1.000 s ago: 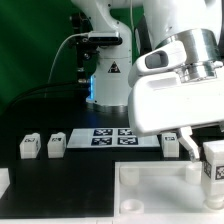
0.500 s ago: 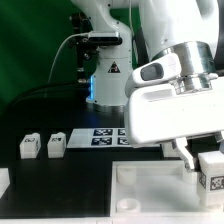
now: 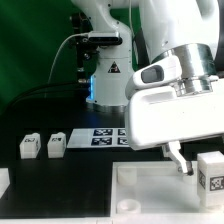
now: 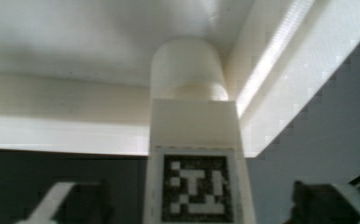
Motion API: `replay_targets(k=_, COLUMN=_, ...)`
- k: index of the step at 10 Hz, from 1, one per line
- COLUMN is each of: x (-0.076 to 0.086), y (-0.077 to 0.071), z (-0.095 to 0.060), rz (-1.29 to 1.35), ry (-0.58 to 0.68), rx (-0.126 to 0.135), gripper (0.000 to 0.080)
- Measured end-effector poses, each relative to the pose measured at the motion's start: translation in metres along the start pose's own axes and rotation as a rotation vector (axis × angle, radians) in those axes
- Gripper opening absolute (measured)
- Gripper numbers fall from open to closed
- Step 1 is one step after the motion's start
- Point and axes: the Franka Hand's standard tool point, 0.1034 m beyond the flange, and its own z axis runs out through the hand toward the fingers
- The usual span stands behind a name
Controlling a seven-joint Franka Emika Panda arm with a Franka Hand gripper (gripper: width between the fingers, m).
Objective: Assemble one leg
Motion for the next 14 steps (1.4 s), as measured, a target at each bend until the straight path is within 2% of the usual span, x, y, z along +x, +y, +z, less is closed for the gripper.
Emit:
replay_targets(k=1, x=0.000, y=0.000, z=0.000, rz=0.000, ry=0.000, rx=0.000, gripper=0.0606)
replay_targets(k=2, x=0.000, y=0.000, z=0.000, rz=0.000, ry=-0.001, rx=0.000, gripper=0.0641)
replay_targets(k=8, x=-0.001, y=0.000, z=0.001, rz=0.001, ry=-0.007, rx=0.001, gripper=0.0649)
replay_targets(k=9, x=0.005, y=0.000, z=-0.001, rz=0.010, ry=-0.028, rx=0.005, gripper=0.0649)
replay_targets(k=11, x=0.024, y=-0.004, z=-0.006, rz=0.016, ry=-0.108, rx=0.028, gripper=0.0649)
replay_targets(k=12, x=0.030, y=-0.002, z=-0.005, rz=0.017, ry=-0.118, rx=0.029, gripper=0.0649)
replay_targets(k=13, x=0.028, y=0.000, z=-0.002, rz=0.020, ry=-0.191, rx=0.042, gripper=0.0649)
replay_targets(k=14, x=0.026, y=0.003, z=0.000, rz=0.025, ry=-0.311, rx=0.066, gripper=0.0649)
